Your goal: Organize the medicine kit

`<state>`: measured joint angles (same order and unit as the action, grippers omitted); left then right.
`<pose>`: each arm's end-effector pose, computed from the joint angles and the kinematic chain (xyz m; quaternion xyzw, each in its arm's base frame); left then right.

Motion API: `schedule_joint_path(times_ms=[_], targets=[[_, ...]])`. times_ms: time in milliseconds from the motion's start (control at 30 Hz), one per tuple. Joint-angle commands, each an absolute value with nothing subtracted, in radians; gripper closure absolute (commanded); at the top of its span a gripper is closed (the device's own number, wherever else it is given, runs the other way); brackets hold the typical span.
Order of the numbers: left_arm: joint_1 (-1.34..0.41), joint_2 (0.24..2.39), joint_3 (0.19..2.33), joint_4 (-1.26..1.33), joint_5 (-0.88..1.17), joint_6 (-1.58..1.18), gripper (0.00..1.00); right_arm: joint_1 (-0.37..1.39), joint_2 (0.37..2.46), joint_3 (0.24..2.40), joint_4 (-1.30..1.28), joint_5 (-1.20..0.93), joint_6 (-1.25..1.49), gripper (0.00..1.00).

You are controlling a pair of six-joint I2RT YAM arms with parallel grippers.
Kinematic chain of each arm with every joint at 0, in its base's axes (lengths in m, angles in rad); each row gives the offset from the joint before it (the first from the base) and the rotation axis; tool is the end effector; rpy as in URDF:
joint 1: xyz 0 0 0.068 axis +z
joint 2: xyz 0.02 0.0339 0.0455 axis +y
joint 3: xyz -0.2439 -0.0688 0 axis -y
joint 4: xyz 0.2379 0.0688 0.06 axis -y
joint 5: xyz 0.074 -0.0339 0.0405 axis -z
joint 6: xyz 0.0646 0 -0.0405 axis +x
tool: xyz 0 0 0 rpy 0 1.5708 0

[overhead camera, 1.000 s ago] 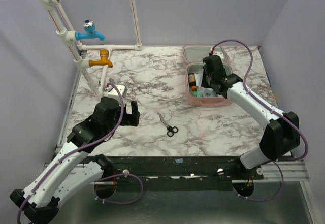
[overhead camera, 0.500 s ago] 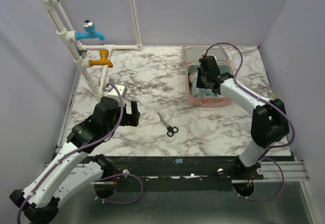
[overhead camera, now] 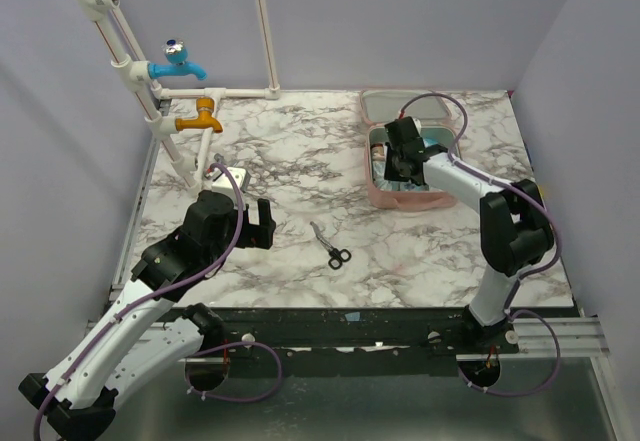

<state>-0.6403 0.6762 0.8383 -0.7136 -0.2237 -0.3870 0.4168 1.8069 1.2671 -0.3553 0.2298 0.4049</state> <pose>0.1461 -0.0910 0.2920 0.0556 0.8674 -0.1534 0.4701 0.3695 0.1475 0.1730 0.0324 0.9375 0.0323 0.3451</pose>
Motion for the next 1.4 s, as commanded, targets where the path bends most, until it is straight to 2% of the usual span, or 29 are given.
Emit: schedule_joint_path(times_ms=[0, 100, 233, 333, 667, 933, 1367], targets=[[-0.633, 0.679, 0.836, -0.713, -0.215, -0.384, 0.01, 0.409, 1.852, 1.296, -0.414, 0.342, 0.437, 0.99], [-0.633, 0.679, 0.836, -0.713, -0.216, -0.383, 0.02, 0.41, 1.861, 1.301, -0.423, 0.362, 0.442, 0.99], [-0.633, 0.681, 0.834, -0.713, -0.218, -0.383, 0.01, 0.409, 1.85, 1.315, -0.436, 0.372, 0.443, 0.93], [-0.632, 0.683, 0.834, -0.713, -0.218, -0.384, 0.01, 0.409, 1.818, 1.335, -0.457, 0.367, 0.444, 0.75], [-0.629, 0.689, 0.837, -0.713, -0.215, -0.385, 0.01, 0.433, 1.683, 1.365, -0.498, 0.326, 0.431, 0.54], [-0.627, 0.691, 0.836, -0.714, -0.22, -0.384, 0.01, 0.49, 1.591, 1.339, -0.495, 0.229, 0.401, 0.43], [-0.625, 0.713, 0.841, -0.723, -0.244, -0.385, 0.01, 0.618, 1.497, 1.203, -0.414, 0.025, 0.359, 0.37]])
